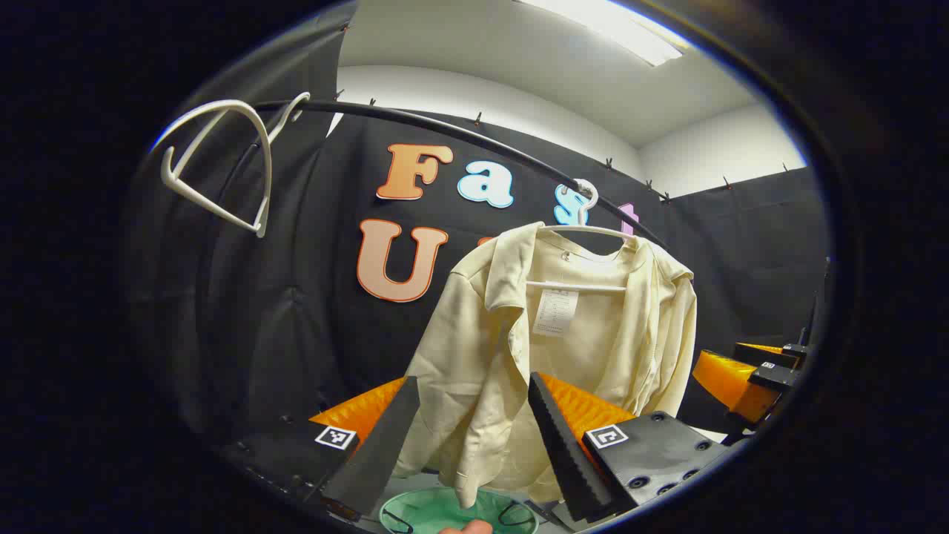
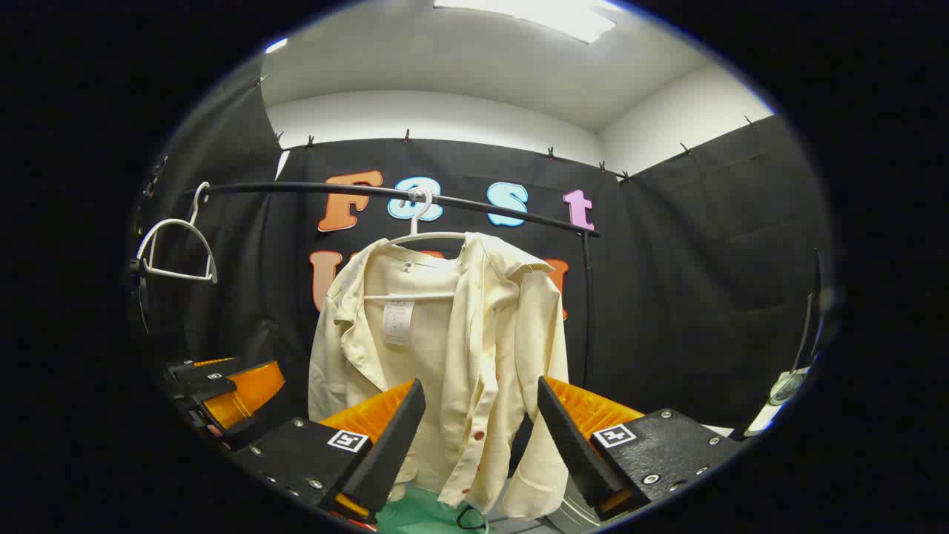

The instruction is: Grasp the clothes on the hanger with both hands and then place them into the laundry hamper below.

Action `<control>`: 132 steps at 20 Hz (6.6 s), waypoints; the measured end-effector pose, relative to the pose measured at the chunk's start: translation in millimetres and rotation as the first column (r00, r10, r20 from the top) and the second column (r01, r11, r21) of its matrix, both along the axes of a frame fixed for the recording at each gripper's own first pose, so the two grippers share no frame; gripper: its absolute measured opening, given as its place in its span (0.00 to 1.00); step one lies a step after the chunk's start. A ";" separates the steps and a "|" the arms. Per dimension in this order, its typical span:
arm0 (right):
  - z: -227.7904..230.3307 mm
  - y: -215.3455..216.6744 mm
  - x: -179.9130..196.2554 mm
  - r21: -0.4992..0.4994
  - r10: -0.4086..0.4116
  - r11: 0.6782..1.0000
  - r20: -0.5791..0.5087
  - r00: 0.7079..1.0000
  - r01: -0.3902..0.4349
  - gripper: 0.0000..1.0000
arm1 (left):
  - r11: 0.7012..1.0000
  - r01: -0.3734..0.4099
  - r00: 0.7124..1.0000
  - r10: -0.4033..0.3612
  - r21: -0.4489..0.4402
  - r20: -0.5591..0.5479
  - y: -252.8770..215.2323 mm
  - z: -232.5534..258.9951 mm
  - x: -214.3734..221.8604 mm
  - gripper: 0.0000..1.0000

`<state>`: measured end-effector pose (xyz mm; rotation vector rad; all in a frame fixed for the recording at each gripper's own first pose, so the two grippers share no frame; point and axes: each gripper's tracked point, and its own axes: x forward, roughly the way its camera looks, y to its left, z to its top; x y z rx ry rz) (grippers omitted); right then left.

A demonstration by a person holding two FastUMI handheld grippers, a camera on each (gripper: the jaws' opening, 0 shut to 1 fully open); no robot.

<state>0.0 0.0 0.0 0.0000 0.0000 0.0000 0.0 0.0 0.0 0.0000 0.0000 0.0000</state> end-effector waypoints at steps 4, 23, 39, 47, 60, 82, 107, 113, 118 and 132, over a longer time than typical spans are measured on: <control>-3.8 -0.4 3.6 0.021 0.024 0.999 0.000 1.000 -0.024 0.95 | 0.999 -0.023 1.000 0.023 0.022 0.005 1.5 1.3 -1.5 0.96; -38.3 7.0 69.8 0.058 0.051 0.997 -0.060 0.997 -0.047 0.95 | 0.996 -0.065 0.998 0.065 0.064 0.004 16.0 -1.0 -10.3 0.96; -48.2 -27.7 138.5 0.018 -0.089 0.996 -0.127 0.988 0.092 0.09 | 0.998 0.057 0.998 -0.057 0.027 -0.004 -4.4 -15.6 35.6 0.97; 33.5 -60.3 84.8 -0.027 -0.035 0.999 0.006 0.999 0.035 0.08 | 0.988 0.140 0.990 -0.140 -0.061 0.005 -75.0 -52.6 141.3 1.00; 56.5 -88.1 77.7 -0.086 -0.016 0.996 0.061 0.998 0.021 0.09 | 0.902 -0.198 0.979 0.168 0.382 0.112 13.2 -43.7 194.9 0.13; 125.7 -196.1 228.1 -0.077 -0.093 0.991 0.161 0.983 0.106 0.08 | 0.816 -0.377 0.926 0.335 0.437 0.173 171.7 60.4 266.5 0.13; 4.5 -141.0 116.1 0.070 0.025 0.997 -0.007 1.000 -0.024 0.08 | 0.818 -0.346 0.927 0.375 0.460 0.031 212.6 -22.3 134.6 0.14; 1.5 -82.6 78.7 0.078 0.127 0.989 -0.025 0.992 -0.125 0.09 | 0.868 -0.314 0.937 0.348 0.384 -0.021 193.5 -38.4 71.8 0.13; -14.8 -8.6 67.6 0.076 0.260 0.964 -0.058 0.964 -0.256 0.10 | 0.917 -0.305 0.939 0.334 0.257 -0.079 172.7 -50.4 39.1 0.14; -119.1 135.4 14.6 0.188 0.479 0.877 -0.272 0.834 -0.442 0.10 | 0.992 -0.064 0.965 0.089 0.106 -0.246 64.1 -114.7 -7.8 0.13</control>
